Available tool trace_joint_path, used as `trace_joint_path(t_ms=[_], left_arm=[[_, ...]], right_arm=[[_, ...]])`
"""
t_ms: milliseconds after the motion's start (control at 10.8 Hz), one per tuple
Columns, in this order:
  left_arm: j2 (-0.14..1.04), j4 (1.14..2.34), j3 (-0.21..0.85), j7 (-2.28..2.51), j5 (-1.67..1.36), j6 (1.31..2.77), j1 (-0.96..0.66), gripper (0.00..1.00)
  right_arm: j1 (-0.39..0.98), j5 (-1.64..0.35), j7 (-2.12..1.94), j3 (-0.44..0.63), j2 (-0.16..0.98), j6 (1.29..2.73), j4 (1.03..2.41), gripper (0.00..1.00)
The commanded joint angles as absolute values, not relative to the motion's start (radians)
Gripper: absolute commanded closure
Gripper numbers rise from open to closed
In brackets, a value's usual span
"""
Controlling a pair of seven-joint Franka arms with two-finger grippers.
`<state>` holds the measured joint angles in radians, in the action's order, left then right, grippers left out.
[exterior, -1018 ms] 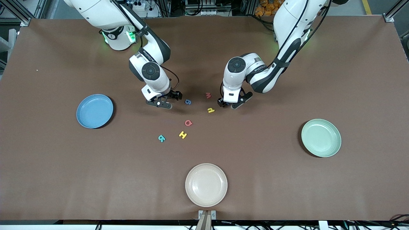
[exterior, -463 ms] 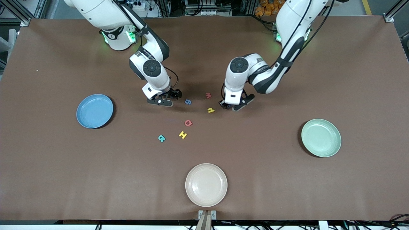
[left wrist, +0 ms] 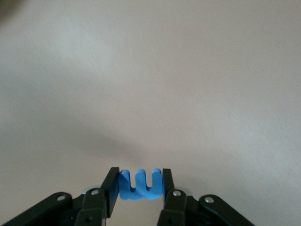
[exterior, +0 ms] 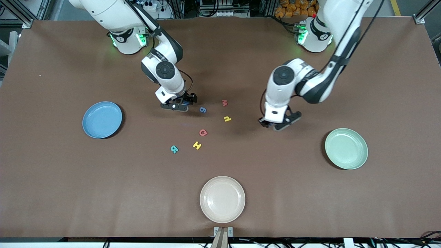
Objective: Sort uppercase to blue plate, lowercase to green plate
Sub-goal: 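Carry the blue E with the left gripper over the green plate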
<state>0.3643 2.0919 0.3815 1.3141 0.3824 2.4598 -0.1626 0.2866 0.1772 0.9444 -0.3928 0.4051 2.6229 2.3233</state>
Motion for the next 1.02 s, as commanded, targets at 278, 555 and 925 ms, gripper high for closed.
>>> trace_joint_path(t_ms=[278, 555, 925], left_arm=[[0.233, 2.134, 0.402, 0.511, 0.092, 2.301, 0.113, 1.0], [0.232, 2.134, 0.388, 0.223, 0.08, 2.286, 0.228, 1.0], [0.268, 2.103, 0.243, -0.185, 0.08, 2.287, 0.253, 1.0]], right_arm=[[0.311, 0.255, 0.982, -0.391, 0.426, 2.643, 2.329, 0.33], [0.311, 0.258, 0.983, -0.391, 0.439, 2.675, 2.329, 0.64], [0.307, 0.258, 0.983, -0.391, 0.439, 2.672, 2.326, 0.8]])
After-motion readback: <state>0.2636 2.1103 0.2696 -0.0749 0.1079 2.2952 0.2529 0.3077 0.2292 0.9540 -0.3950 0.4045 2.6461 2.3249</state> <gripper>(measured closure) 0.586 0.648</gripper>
